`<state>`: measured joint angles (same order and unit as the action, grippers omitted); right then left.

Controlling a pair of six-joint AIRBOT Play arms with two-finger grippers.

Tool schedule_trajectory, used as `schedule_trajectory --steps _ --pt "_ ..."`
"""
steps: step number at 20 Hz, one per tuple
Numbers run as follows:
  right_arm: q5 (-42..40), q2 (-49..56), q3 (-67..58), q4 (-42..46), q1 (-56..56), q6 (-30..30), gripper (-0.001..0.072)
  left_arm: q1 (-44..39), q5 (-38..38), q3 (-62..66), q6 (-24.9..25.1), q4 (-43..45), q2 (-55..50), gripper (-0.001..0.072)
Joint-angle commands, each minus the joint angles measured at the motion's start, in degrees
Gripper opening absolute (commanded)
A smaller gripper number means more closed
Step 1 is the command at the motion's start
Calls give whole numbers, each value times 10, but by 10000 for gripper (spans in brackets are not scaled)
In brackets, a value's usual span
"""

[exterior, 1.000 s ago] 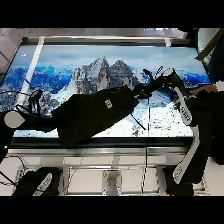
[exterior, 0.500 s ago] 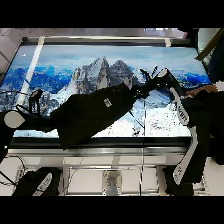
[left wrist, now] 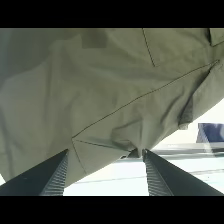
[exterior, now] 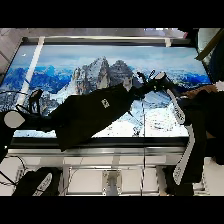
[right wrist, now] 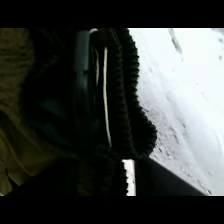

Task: Fold the clothes and pants, and hang the long-sleeved shirts on hangers.

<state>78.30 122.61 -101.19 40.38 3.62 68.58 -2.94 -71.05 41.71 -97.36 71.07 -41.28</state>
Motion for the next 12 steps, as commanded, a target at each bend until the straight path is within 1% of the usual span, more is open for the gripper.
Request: schedule_trajectory --steps 1,2,5,8,10,12 --pt "3 15 0 -15 13 -2 214 0 1 0 0 0 0 537" --pt "0 18 0 -15 19 -3 39 0 1 0 0 0 0 537" --pt "-13 13 -7 -28 17 -10 37 0 1 0 0 0 0 537" --pt "27 -3 -75 -28 -14 -2 35 0 1 0 0 0 0 537" --pt "56 -30 -136 -21 -53 27 35 0 1 0 0 0 0 537" --pt "76 -75 -179 -2 -105 68 35 0 1 0 0 0 0 537"
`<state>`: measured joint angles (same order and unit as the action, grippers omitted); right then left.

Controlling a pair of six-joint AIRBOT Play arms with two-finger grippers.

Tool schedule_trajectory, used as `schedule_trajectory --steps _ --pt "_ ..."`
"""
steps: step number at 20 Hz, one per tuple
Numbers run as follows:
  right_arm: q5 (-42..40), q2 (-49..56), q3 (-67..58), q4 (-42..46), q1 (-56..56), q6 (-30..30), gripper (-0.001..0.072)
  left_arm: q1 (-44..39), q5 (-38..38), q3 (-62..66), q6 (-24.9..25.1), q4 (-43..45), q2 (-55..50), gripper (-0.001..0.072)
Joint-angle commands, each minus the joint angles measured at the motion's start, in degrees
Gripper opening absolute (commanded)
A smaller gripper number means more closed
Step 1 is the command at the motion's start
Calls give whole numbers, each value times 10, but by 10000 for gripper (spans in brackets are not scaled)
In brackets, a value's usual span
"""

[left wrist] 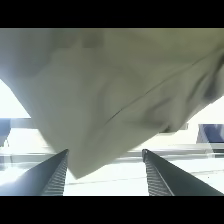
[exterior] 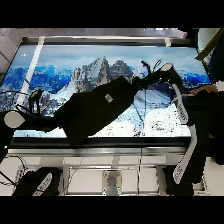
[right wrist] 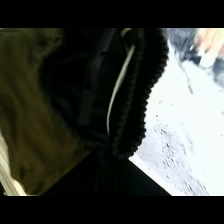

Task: Fold the clothes and pants, and hang the long-sleeved shirts on hangers.

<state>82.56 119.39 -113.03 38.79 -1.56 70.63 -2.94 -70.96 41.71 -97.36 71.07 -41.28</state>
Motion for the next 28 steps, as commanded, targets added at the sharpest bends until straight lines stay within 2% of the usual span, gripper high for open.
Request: schedule_trajectory --steps 1,7,13,19,21,24,25,26,27,28 --pt "36 -77 -60 27 -85 62 35 0 0 0 0 0 0 537" --pt "143 -258 -59 188 -310 125 34 0 0 0 0 0 0 537" --pt "170 -388 -38 217 -615 170 34 0 1 0 0 0 0 537" --pt "181 -474 43 302 -885 170 34 0 1 0 0 -8 0 537" --pt "176 -489 75 300 -936 176 34 0 1 0 0 -12 0 537" --pt "176 -494 138 278 -926 178 37 0 3 0 0 -12 0 537" --pt "185 -494 162 269 -909 178 121 0 6 0 0 -12 0 537" --pt "199 -494 183 271 -888 178 378 0 9 0 0 -12 0 537" --pt "217 -494 190 272 -871 178 549 0 10 0 0 -13 0 537" --pt "226 -494 186 269 -856 179 554 0 9 0 0 -13 0 537"
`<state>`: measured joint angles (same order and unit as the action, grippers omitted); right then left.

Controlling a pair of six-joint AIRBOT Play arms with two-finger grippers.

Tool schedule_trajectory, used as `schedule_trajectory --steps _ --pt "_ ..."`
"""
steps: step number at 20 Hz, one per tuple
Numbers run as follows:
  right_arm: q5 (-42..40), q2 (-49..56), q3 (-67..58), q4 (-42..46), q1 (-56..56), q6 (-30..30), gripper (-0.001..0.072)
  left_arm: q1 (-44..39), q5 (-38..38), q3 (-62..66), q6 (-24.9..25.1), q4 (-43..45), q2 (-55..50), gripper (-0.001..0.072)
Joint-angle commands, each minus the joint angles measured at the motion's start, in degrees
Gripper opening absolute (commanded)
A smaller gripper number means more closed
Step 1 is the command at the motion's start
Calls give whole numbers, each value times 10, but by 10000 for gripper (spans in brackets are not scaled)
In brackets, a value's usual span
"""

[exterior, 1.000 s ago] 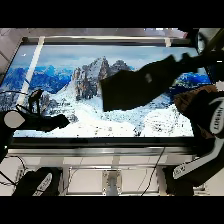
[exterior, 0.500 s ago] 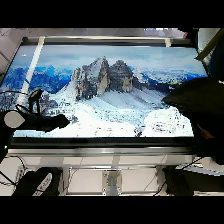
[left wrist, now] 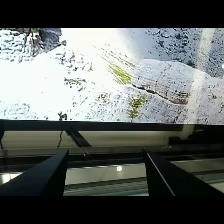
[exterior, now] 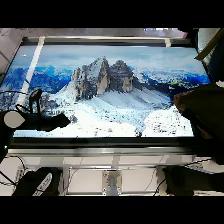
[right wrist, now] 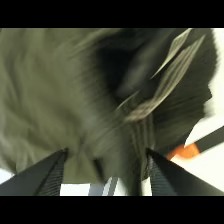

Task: Fold the clothes and pants, and hang the long-sleeved shirts on hangers.

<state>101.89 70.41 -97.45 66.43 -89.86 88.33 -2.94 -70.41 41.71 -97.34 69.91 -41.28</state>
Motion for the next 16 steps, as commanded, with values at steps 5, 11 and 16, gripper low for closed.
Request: schedule_trajectory --steps 5,11,16 --pt "19 -5 -58 -199 80 38 549 0 4 0 0 -1 0 537" --pt "-27 -61 -67 -372 345 -5 549 0 5 0 0 -1 0 538" --pt "-28 -71 -67 -205 585 -28 549 0 5 0 0 -1 0 537"
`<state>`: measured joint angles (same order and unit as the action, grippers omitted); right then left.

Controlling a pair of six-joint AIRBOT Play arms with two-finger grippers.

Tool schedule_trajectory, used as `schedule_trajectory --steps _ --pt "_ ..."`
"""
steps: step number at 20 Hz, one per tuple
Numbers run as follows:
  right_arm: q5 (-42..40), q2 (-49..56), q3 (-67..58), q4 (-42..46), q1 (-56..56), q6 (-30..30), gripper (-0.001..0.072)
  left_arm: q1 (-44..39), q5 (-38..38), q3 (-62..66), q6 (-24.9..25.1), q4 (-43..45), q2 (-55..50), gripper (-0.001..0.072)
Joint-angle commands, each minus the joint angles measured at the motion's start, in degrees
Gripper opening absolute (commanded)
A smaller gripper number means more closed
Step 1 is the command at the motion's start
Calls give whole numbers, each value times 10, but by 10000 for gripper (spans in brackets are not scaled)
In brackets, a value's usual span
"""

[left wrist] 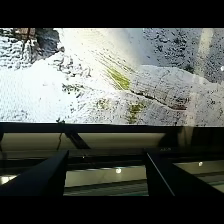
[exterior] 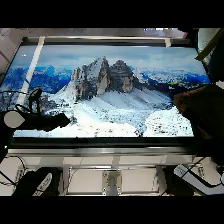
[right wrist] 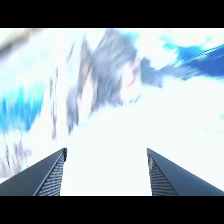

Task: Fold the clothes and pants, and hang the long-sleeved shirts on hangers.

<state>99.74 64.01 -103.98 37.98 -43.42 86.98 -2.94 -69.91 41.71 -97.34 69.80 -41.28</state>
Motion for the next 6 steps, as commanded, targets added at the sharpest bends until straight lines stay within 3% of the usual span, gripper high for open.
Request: schedule_trajectory --steps 1,6 --pt "-4 -6 -2 111 151 -14 549 0 0 0 0 0 0 537" --pt "-1 -6 -2 148 234 -14 549 0 0 0 0 0 0 537"
